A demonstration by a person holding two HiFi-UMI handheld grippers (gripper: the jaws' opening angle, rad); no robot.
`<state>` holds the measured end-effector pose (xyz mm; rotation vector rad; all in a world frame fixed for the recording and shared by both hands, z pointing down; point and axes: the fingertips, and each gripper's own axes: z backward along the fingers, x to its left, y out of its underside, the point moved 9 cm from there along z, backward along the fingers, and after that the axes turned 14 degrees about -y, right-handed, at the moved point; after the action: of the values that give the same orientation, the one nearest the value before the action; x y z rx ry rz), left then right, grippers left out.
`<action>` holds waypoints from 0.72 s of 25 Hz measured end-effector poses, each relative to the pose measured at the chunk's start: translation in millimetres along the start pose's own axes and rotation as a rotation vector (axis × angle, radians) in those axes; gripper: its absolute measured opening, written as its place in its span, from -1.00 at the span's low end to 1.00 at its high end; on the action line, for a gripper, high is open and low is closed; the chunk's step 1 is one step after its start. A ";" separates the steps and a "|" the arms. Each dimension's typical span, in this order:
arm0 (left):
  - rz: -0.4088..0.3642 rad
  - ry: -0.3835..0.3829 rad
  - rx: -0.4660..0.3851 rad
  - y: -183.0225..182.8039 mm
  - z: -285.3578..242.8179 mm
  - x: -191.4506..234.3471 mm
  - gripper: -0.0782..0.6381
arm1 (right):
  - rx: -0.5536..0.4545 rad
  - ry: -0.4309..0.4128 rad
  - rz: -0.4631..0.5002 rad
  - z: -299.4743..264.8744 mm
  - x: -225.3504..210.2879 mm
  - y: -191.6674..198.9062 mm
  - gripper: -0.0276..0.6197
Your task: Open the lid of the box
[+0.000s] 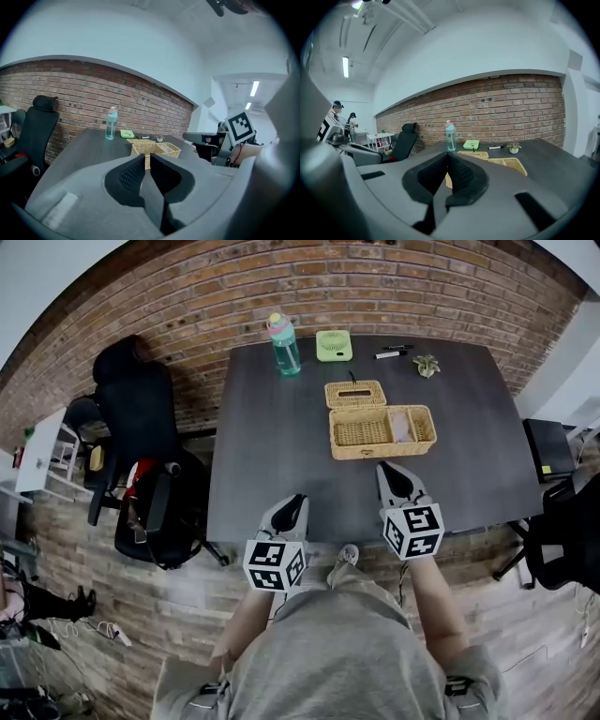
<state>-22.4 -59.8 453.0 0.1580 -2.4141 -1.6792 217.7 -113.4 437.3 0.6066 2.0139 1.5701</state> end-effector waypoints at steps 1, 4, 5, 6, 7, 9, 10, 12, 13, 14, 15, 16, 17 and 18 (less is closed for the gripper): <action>-0.003 0.001 0.000 3.5 7.7 -0.5 -0.67 | -0.003 0.001 -0.005 6.8 7.8 3.0 -0.90; -0.011 0.006 -0.003 13.2 31.6 -4.3 -0.68 | -0.019 0.005 -0.025 30.4 30.4 12.1 -0.91; -0.011 0.007 -0.004 16.3 40.0 -4.9 -0.69 | -0.023 0.005 -0.028 37.8 38.7 15.0 -0.91; -0.011 0.006 -0.005 19.3 48.6 -5.0 -0.69 | -0.026 0.003 -0.029 44.7 47.4 17.5 -0.91; -0.011 0.004 -0.005 22.4 57.3 -5.0 -0.69 | -0.027 0.001 -0.027 51.3 56.2 19.9 -0.91; -0.009 0.000 -0.004 29.1 75.3 -7.0 -0.70 | -0.027 -0.001 -0.024 66.3 72.9 24.9 -0.91; -0.008 -0.001 -0.005 32.4 84.4 -9.0 -0.70 | -0.027 -0.001 -0.023 74.4 80.4 27.4 -0.91; -0.006 -0.003 -0.010 37.8 101.6 -13.6 -0.70 | -0.031 -0.001 -0.024 90.1 94.3 31.5 -0.91; -0.005 -0.003 -0.013 39.9 109.5 -15.6 -0.70 | -0.035 -0.002 -0.023 97.1 101.0 33.0 -0.91; -0.004 -0.003 -0.017 41.8 116.9 -17.3 -0.70 | -0.038 -0.003 -0.019 103.3 107.7 34.2 -0.91; -0.003 -0.004 -0.020 43.4 123.7 -18.6 -0.70 | -0.040 -0.005 -0.013 108.6 114.3 35.1 -0.91; -0.002 -0.005 -0.023 44.8 130.2 -19.4 -0.70 | -0.041 -0.007 -0.007 113.3 120.8 35.9 -0.91; -0.001 -0.003 -0.025 46.4 136.6 -20.1 -0.70 | -0.042 -0.008 -0.001 117.6 127.4 37.0 -0.91; -0.001 0.000 -0.027 48.3 143.0 -20.6 -0.70 | -0.044 -0.009 0.002 121.7 133.9 38.5 -0.91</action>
<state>-32.7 92.1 448.1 0.1553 -2.3899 -1.7117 193.7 70.0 434.1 0.5980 1.9676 1.6050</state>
